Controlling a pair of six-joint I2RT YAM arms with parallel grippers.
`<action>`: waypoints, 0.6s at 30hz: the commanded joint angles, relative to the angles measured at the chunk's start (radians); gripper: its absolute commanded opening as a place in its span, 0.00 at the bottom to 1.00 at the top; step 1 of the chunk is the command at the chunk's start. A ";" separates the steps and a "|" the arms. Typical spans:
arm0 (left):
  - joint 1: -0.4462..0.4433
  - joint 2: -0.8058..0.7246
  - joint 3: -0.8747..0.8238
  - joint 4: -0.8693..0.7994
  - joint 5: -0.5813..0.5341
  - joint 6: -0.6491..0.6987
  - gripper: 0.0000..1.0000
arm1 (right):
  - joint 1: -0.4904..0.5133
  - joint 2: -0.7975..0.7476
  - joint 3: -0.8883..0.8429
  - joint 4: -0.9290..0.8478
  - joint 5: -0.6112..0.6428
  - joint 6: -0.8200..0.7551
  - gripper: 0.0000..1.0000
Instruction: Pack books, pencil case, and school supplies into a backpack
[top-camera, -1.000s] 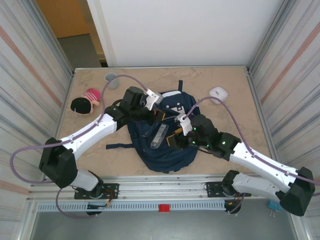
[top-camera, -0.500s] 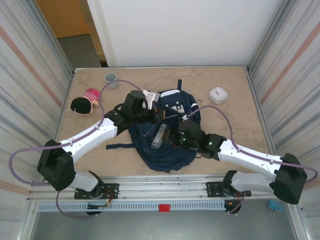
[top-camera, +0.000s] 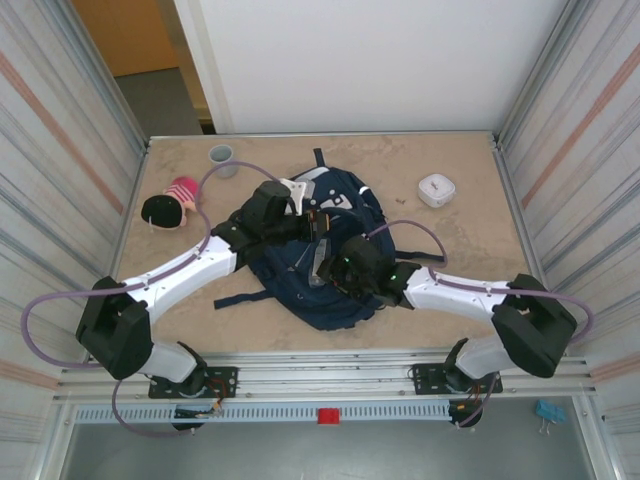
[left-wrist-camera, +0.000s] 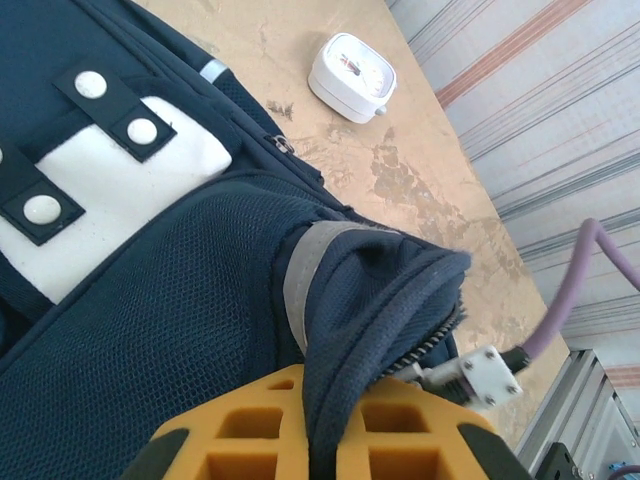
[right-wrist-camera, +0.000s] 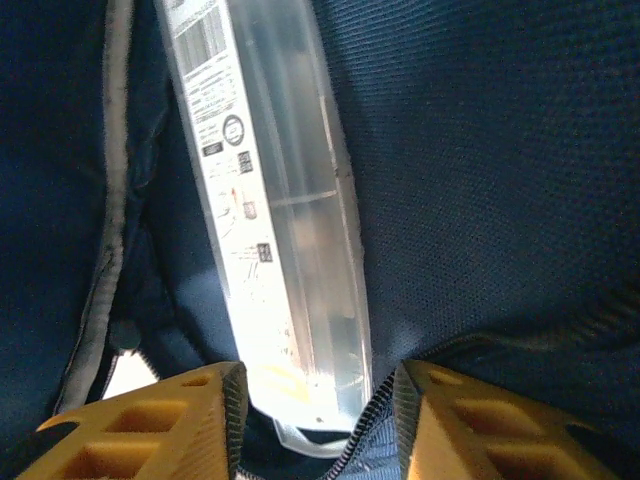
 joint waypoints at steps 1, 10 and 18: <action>0.008 -0.041 0.018 0.154 -0.006 -0.029 0.06 | -0.024 0.063 0.014 0.076 -0.021 0.052 0.39; 0.009 -0.050 0.018 0.151 -0.003 -0.006 0.06 | -0.025 0.165 0.068 0.207 -0.075 0.061 0.21; 0.033 -0.063 -0.022 0.142 -0.036 0.006 0.06 | -0.032 0.021 -0.005 0.189 -0.023 0.069 0.40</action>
